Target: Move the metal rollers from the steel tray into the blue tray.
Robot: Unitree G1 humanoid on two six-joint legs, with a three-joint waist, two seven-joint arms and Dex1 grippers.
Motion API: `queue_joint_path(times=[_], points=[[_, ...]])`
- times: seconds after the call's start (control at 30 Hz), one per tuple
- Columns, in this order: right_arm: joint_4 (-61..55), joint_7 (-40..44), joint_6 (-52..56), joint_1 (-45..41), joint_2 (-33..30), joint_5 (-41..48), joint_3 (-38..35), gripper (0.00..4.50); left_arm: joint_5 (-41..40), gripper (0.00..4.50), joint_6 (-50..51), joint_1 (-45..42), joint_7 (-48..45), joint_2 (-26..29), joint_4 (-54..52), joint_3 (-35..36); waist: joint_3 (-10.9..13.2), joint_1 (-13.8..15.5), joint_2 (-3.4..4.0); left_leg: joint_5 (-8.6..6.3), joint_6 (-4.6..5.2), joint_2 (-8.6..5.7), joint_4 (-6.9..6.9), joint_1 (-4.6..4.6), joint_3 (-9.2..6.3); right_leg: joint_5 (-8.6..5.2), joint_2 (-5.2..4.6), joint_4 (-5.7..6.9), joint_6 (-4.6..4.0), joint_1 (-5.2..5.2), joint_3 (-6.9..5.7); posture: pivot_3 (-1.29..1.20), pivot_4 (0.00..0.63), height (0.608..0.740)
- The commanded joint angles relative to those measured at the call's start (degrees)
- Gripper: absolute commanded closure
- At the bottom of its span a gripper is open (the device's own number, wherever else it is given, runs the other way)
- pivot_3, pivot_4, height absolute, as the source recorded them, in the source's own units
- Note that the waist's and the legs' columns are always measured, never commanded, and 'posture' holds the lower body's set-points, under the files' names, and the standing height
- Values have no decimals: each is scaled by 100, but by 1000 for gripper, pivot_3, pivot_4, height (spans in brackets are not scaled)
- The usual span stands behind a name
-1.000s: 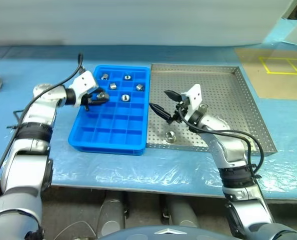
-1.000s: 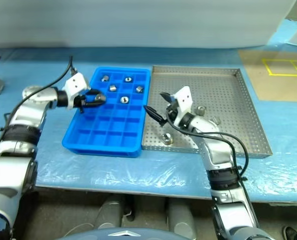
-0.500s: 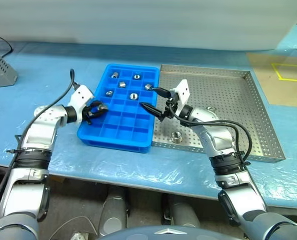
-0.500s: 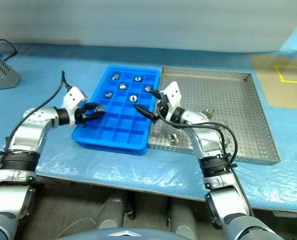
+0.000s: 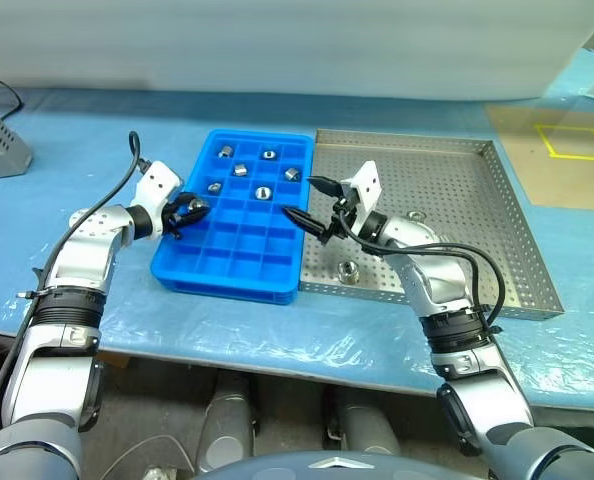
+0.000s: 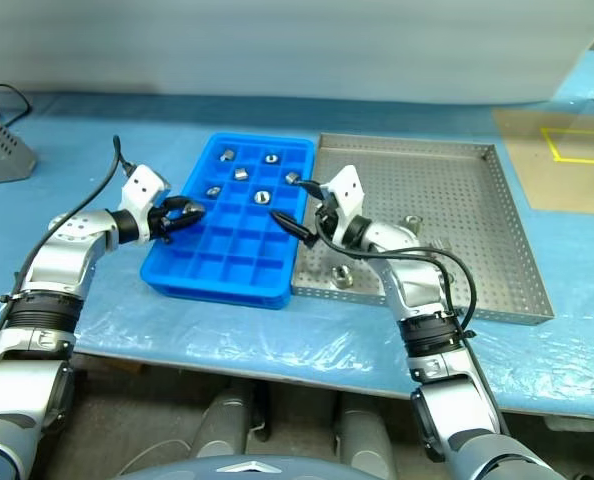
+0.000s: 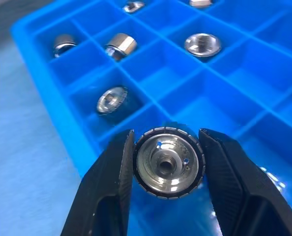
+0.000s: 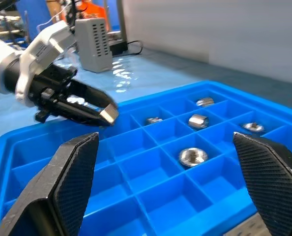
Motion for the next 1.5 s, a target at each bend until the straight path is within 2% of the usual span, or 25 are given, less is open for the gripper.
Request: queue_joint_path(times=[0.03,0.17,0.37,0.63,0.9,1.1,1.27,1.37,1.5], points=[[-384,50,75,-176,123,363,-165,0,-491,2696,329,92,-266,91,-626,244,0,-27,-1,1,1,0,0,-9,0,0,1,-1,0,-9,0,-89,150,740],[-601,490,453,3,-62,564,-17,0,-749,2696,705,525,-538,382,-1258,263,-1,-47,-1,-3,28,4,0,-22,0,-3,10,-12,-6,-16,0,-88,150,740],[-470,572,400,-23,-166,487,0,0,-797,2696,821,807,-449,702,-1440,396,-1,-17,-1,-12,42,13,-1,-30,0,-7,16,-14,-9,-21,-8,-57,150,740],[-443,852,502,-15,-165,498,214,0,-671,2696,813,1219,-387,677,-1678,136,-1,-5,-1,-2,25,13,-1,-2,0,-7,16,-10,-8,1,-2,-41,150,740],[-314,742,376,11,-248,330,179,0,-422,2696,706,1152,-188,649,-1211,-18,-1,-12,-2,2,20,13,-3,2,1,-7,17,-8,-8,1,-1,-54,150,740],[-344,708,335,100,-263,265,203,0,-352,869,664,802,105,451,-1031,-61,-2,-34,-3,6,12,19,-6,18,0,-7,24,3,-8,8,2,-63,150,740],[-400,628,333,151,-313,229,141,0,-481,869,602,304,0,165,-1243,-215,-2,-12,-3,9,8,31,-6,19,1,-7,34,2,-9,9,1,-90,150,740],[-491,528,379,184,-452,255,-35,0,-645,869,562,-319,30,-428,-1213,-348,-2,53,-3,8,11,28,-3,7,1,-7,32,-7,-9,9,-2,-118,150,740],[-572,324,451,279,-907,313,-548,0,-506,869,172,-1135,-551,-1114,-667,-925,-2,109,-3,4,23,21,27,-9,5,-6,24,-11,-9,12,2,-196,150,740]])
